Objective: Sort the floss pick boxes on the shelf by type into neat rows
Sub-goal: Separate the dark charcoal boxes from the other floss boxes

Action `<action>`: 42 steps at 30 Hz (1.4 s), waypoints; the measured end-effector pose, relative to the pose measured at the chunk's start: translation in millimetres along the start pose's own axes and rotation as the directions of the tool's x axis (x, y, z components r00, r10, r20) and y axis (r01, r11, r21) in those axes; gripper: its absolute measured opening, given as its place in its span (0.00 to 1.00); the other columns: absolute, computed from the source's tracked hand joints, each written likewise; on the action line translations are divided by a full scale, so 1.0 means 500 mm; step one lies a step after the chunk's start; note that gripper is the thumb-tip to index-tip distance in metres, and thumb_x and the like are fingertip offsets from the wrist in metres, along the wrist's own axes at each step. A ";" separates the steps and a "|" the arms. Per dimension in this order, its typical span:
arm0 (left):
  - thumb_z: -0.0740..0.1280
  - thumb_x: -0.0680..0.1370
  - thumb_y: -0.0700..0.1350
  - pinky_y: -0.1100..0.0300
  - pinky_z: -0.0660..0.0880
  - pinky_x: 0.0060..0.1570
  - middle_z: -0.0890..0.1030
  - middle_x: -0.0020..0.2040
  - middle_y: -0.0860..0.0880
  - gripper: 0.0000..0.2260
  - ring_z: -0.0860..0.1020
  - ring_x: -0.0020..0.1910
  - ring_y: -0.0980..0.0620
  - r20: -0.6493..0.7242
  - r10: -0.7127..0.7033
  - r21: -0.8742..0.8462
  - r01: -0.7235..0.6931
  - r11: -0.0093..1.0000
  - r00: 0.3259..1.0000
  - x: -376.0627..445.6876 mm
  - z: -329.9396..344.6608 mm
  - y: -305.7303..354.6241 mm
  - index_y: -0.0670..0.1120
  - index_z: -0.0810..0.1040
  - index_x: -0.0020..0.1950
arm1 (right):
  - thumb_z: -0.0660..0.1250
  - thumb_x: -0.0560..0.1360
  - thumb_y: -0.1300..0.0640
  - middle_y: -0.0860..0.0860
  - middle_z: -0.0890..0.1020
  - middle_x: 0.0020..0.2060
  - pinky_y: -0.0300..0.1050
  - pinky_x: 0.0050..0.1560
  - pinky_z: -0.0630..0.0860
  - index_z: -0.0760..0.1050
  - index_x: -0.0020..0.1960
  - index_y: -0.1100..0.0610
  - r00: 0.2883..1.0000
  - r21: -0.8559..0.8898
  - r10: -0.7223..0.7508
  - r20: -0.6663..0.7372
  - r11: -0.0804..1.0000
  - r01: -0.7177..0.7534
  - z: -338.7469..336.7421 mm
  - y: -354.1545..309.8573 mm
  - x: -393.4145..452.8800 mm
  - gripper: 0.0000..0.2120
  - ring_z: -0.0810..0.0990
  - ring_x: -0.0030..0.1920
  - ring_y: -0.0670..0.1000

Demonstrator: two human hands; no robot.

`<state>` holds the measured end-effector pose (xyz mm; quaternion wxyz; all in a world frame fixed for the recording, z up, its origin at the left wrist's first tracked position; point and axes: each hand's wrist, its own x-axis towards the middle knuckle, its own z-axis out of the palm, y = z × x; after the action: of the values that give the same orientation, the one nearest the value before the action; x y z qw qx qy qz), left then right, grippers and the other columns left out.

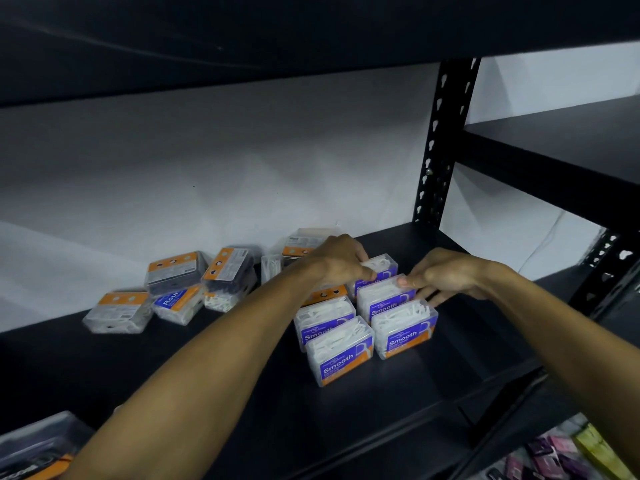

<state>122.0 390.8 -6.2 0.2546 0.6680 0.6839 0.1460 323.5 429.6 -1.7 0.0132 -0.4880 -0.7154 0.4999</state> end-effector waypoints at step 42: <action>0.74 0.73 0.49 0.54 0.68 0.65 0.66 0.68 0.44 0.32 0.66 0.67 0.46 -0.180 0.040 0.223 0.002 0.975 0.983 -0.046 -0.154 -0.159 0.46 0.67 0.74 | 0.63 0.77 0.53 0.52 0.80 0.51 0.52 0.55 0.76 0.81 0.54 0.54 0.888 -0.742 -0.446 -0.109 0.631 0.226 0.127 -0.173 0.051 0.11 0.78 0.52 0.54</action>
<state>12.9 373.8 17.9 0.1126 0.6825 0.7100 0.1317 218.5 400.9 17.7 0.0197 -0.3769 -0.9209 0.0975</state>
